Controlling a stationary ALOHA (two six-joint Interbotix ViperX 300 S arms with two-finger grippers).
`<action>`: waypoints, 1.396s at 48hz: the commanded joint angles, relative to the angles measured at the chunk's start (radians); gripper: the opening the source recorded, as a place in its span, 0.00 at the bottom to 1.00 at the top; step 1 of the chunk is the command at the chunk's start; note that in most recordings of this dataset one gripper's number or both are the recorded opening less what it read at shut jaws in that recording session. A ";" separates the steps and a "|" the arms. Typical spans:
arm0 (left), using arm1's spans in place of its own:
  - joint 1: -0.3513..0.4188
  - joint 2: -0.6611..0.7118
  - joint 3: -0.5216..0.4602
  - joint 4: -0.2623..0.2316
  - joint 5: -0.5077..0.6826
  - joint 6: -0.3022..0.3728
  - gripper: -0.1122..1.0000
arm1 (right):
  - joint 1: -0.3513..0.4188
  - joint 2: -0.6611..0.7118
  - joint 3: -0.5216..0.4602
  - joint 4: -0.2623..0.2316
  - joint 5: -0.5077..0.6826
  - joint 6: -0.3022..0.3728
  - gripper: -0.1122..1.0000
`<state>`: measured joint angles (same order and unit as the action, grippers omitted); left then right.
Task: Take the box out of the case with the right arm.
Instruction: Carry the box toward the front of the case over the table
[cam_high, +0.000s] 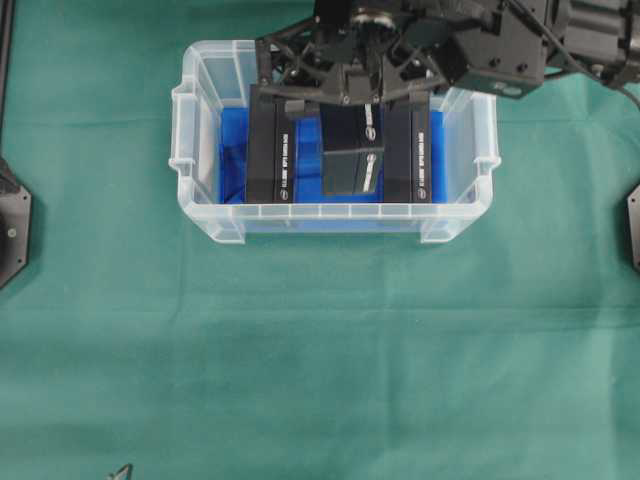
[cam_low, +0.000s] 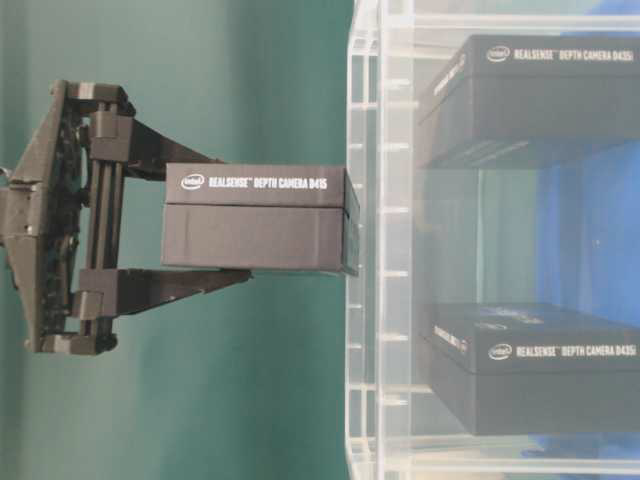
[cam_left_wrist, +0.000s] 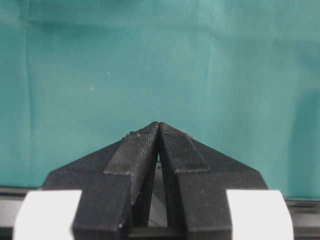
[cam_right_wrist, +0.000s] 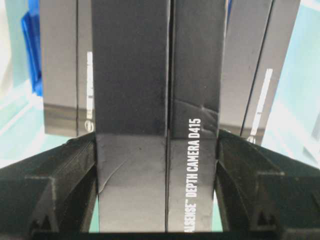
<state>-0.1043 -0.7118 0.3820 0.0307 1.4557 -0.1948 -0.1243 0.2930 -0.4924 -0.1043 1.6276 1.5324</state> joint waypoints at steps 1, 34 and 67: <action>0.003 0.003 -0.018 0.002 -0.005 0.000 0.12 | 0.037 -0.058 -0.034 -0.005 0.018 0.037 0.69; 0.003 0.003 -0.018 0.002 -0.005 0.000 0.12 | 0.304 -0.057 -0.035 -0.044 0.037 0.339 0.69; 0.003 0.003 -0.018 0.002 -0.005 0.000 0.12 | 0.382 -0.037 -0.069 -0.044 0.037 0.400 0.69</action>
<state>-0.1043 -0.7087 0.3820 0.0291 1.4542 -0.1948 0.2577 0.2930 -0.5323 -0.1442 1.6644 1.9328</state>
